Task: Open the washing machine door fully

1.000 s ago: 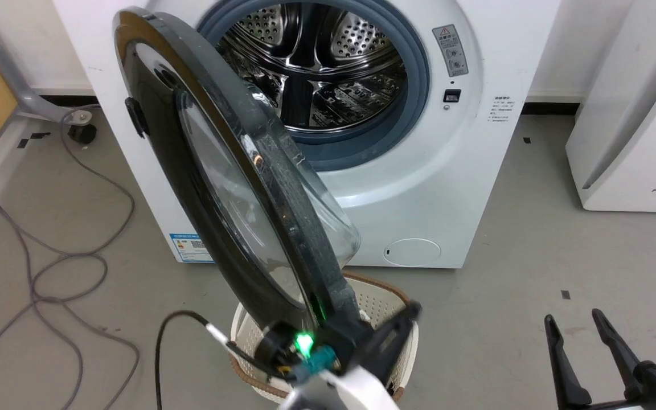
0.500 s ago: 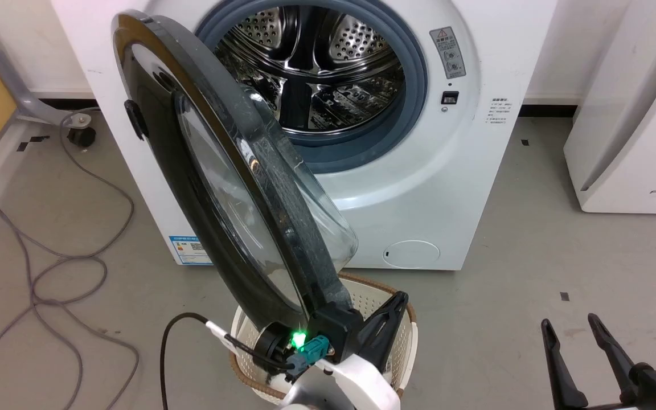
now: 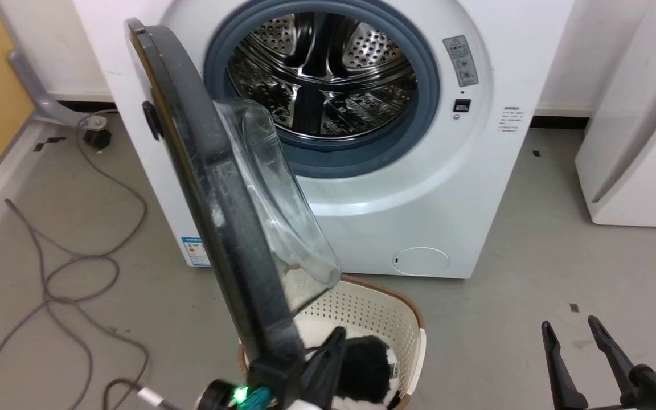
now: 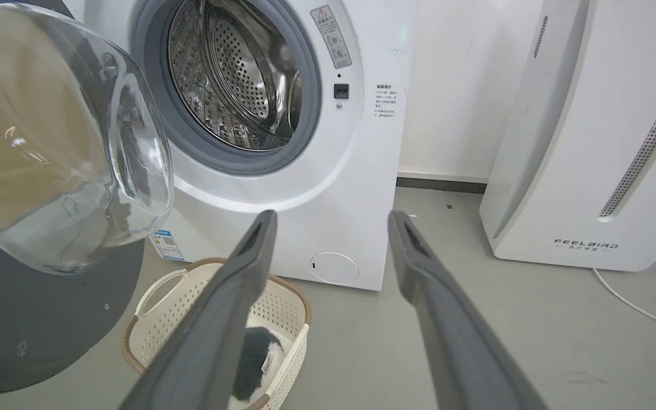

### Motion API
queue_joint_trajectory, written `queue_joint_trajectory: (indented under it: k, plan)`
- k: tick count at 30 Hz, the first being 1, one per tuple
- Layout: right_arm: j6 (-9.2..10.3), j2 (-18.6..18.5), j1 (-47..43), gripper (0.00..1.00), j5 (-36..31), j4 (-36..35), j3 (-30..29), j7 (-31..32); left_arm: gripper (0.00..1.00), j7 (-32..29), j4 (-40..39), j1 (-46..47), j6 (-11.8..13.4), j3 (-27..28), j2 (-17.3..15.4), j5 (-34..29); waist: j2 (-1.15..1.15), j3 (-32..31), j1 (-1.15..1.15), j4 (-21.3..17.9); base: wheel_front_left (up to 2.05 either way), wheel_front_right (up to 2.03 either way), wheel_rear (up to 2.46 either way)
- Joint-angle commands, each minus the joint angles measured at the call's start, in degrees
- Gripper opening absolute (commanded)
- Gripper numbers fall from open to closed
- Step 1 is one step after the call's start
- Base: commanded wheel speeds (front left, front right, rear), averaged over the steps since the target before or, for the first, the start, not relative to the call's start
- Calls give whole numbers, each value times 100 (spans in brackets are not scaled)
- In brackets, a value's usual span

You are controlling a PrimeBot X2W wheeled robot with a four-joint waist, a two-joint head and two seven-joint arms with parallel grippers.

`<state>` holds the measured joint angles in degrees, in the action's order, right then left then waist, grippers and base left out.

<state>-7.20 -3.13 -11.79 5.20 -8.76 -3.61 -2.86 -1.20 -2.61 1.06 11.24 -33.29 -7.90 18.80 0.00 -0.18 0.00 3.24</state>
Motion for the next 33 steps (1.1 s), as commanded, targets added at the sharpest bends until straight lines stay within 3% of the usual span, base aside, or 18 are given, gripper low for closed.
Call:
queue_joint_trajectory:
  k: [1,11,20,26,33]
  plan:
    - [-29,25,-66,100,6,4,1,4,0,6,-130,-114,116,125,-106,-38,0,4,0,43,0,0,0]
    - [-29,25,-74,100,5,-53,-67,20,0,71,-1206,-748,741,670,-425,-59,0,76,0,343,0,0,0]
    - [-29,25,-24,100,-13,-127,-150,15,0,501,-1533,-998,1129,1505,-620,105,0,201,0,623,0,0,0]
    - [-29,25,24,100,-9,-113,-149,16,0,780,-1402,-983,1216,2248,-887,326,0,223,0,744,0,0,0]
    - [-29,25,101,100,7,-117,-164,-10,0,978,-858,-738,1014,3053,-1235,825,0,346,0,795,0,0,0]
